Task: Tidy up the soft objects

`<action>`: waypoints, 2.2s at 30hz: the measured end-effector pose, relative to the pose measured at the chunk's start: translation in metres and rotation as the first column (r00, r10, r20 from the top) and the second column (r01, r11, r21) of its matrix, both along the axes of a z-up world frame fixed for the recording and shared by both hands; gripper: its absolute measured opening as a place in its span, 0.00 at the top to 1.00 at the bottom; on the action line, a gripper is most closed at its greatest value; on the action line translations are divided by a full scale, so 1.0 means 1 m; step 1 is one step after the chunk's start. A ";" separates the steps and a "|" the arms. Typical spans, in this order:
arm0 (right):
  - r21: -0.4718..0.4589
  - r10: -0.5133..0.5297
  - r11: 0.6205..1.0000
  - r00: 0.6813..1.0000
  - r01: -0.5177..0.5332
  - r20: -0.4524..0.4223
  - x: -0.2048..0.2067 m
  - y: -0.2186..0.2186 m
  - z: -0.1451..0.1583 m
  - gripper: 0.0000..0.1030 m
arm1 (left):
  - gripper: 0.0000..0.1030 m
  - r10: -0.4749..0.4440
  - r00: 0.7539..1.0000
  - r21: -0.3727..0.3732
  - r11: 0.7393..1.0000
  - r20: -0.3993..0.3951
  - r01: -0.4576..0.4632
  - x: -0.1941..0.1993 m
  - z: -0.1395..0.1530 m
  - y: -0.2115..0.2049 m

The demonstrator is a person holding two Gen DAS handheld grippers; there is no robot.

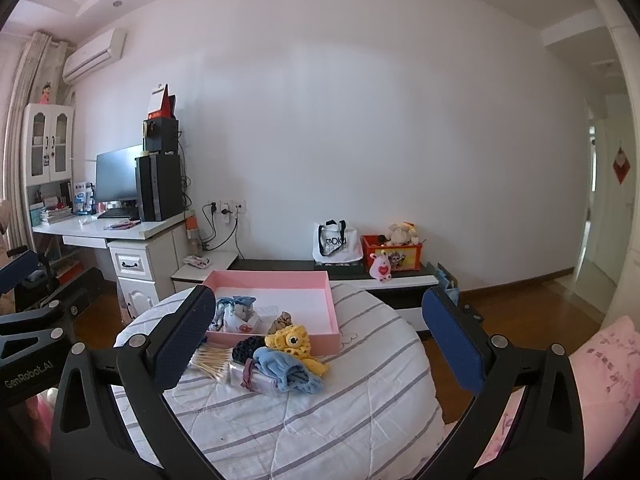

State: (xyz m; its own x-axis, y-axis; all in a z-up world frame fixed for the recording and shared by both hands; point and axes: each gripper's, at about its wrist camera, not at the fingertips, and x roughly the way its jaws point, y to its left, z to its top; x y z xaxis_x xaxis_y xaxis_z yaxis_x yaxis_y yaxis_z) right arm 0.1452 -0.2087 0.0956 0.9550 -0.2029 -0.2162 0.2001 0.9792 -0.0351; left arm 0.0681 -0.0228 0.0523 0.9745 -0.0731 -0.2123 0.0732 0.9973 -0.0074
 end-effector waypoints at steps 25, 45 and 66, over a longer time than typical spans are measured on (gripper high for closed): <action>0.064 0.054 0.997 0.968 -0.039 -0.247 0.058 0.000 -0.057 0.09 | 0.00 0.057 0.973 0.007 0.998 -0.225 -0.057 0.058 -0.035 0.028; 0.290 0.188 0.957 0.801 -0.019 -0.569 0.156 0.017 -0.162 0.62 | 0.00 0.070 0.870 0.001 0.997 -0.489 -0.080 0.164 -0.111 0.069; 0.109 -0.068 0.981 0.810 0.161 -0.582 0.192 0.036 -0.169 0.17 | 0.00 0.023 0.822 -0.062 0.996 -0.568 -0.071 0.199 -0.153 0.090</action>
State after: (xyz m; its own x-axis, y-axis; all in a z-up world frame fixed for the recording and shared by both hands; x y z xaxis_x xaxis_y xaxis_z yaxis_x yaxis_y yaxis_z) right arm 0.3369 -0.1724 -0.0736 0.6192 -0.2245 -0.7525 0.2995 0.9533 -0.0380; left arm 0.2673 0.0671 -0.1003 0.6868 -0.0696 -0.7235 -0.0144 0.9939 -0.1094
